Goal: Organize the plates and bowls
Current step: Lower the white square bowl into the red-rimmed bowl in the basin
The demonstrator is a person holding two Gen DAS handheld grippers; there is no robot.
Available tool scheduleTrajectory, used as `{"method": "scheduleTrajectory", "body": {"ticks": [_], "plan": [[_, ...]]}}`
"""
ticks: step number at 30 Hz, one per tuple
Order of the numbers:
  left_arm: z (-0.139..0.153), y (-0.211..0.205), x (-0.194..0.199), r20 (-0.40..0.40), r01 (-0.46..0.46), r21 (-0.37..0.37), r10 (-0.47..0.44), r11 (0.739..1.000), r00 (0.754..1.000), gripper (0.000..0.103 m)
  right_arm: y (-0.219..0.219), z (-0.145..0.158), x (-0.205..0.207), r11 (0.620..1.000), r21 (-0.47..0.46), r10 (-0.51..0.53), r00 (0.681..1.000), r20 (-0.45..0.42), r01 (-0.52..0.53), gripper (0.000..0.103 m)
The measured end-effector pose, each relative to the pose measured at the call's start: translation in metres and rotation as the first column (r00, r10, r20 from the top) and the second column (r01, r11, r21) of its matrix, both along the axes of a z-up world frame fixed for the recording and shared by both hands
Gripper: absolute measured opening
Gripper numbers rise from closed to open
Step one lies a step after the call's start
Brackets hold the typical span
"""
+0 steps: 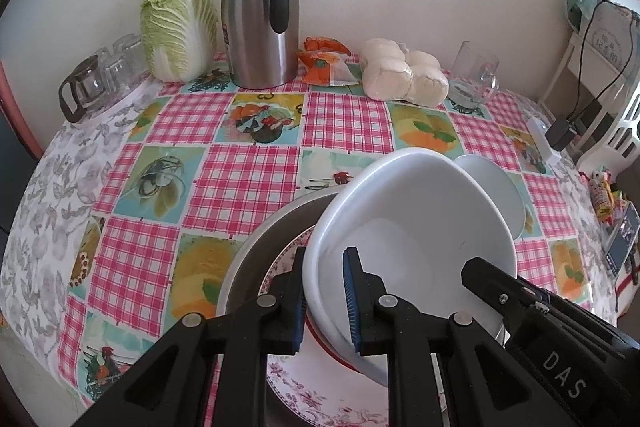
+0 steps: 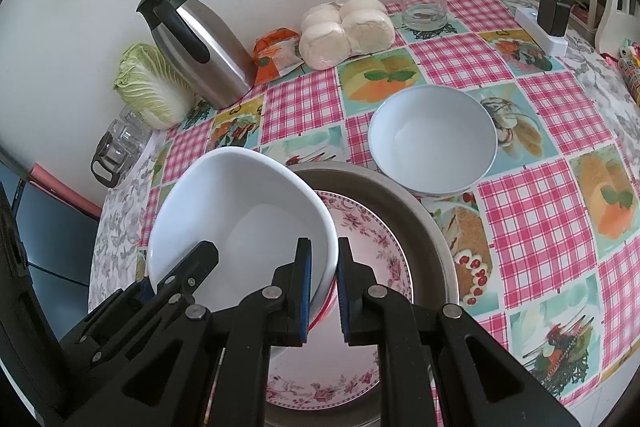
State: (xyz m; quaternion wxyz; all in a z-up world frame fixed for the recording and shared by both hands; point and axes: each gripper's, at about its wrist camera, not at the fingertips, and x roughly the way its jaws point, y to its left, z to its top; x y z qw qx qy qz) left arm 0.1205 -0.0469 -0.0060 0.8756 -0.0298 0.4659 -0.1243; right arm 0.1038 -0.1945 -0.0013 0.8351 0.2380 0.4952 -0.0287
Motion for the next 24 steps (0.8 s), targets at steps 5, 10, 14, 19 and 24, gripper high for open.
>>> {"method": "scheduleTrajectory", "body": {"ticks": [5,10,14,19,24], "plan": [[0.0004,0.0013,-0.0008,0.001,-0.006,0.009,0.006,1.0,1.0,0.019,0.0003,-0.0006,0.0006,1.0,0.003,-0.002,1.0,-0.005,0.002,0.014],[0.0006,0.0017,-0.0007,-0.003,-0.005,0.009,0.005,1.0,1.0,0.019,0.0024,-0.0005,0.0009,1.0,-0.011,0.002,1.0,-0.004,-0.002,0.014],[0.0004,0.0027,0.0,-0.007,-0.004,0.004,0.004,1.0,1.0,0.019,0.0026,-0.0005,0.0008,1.0,-0.013,0.002,1.0,-0.005,-0.002,0.014],[0.0005,0.0023,-0.0004,-0.008,-0.004,0.005,0.004,1.0,1.0,0.019,0.0035,-0.0003,0.0012,1.0,-0.016,0.003,1.0,-0.006,-0.003,0.014],[-0.0001,0.0031,-0.0001,-0.012,-0.002,0.002,0.002,1.0,1.0,0.019,0.0031,0.0005,0.0007,1.0,-0.02,0.004,1.0,-0.007,-0.004,0.014]]}}
